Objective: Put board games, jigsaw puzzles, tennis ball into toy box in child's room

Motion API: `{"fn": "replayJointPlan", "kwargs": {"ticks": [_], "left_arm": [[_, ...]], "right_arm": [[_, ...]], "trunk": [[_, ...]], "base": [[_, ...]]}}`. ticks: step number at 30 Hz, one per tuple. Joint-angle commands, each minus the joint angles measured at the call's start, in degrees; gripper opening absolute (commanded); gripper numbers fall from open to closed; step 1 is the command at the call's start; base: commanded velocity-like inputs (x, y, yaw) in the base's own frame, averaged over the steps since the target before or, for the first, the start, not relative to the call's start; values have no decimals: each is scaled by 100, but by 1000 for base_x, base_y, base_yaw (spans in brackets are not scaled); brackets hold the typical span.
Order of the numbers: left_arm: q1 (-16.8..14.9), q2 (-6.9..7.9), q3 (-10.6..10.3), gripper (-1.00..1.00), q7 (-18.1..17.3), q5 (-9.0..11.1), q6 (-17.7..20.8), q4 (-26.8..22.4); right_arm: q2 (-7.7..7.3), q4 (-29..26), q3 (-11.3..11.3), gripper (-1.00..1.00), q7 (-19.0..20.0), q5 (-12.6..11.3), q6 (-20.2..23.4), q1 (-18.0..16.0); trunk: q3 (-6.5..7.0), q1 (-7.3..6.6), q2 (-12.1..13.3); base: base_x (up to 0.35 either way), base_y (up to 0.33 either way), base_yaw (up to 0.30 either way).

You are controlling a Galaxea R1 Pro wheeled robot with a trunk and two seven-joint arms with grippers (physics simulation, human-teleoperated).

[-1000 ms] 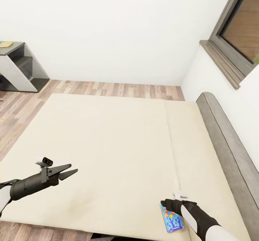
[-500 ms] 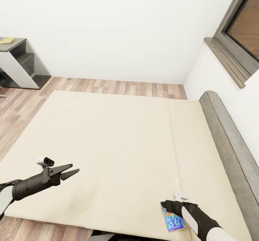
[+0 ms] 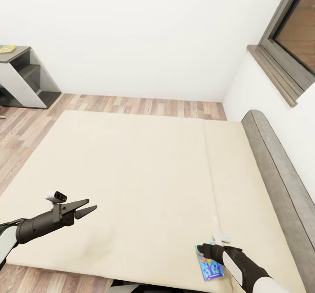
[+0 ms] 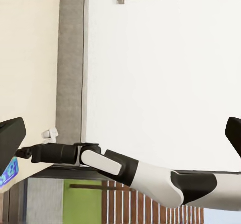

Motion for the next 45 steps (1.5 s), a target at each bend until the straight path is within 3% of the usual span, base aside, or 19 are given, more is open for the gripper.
{"fn": "replayJointPlan", "kwargs": {"ticks": [1,45], "left_arm": [[-3,0,1,100,15,-1,23,-1],[-3,-55,1,100,162,-1,20,-9]], "right_arm": [[-18,-10,22,100,5,-15,25,-2],[-70,-29,22,100,11,-17,32,8]], "trunk": [[-7,3,-9],[-8,3,-9]], "base": [[0,0,-31],[0,0,-2]]}}
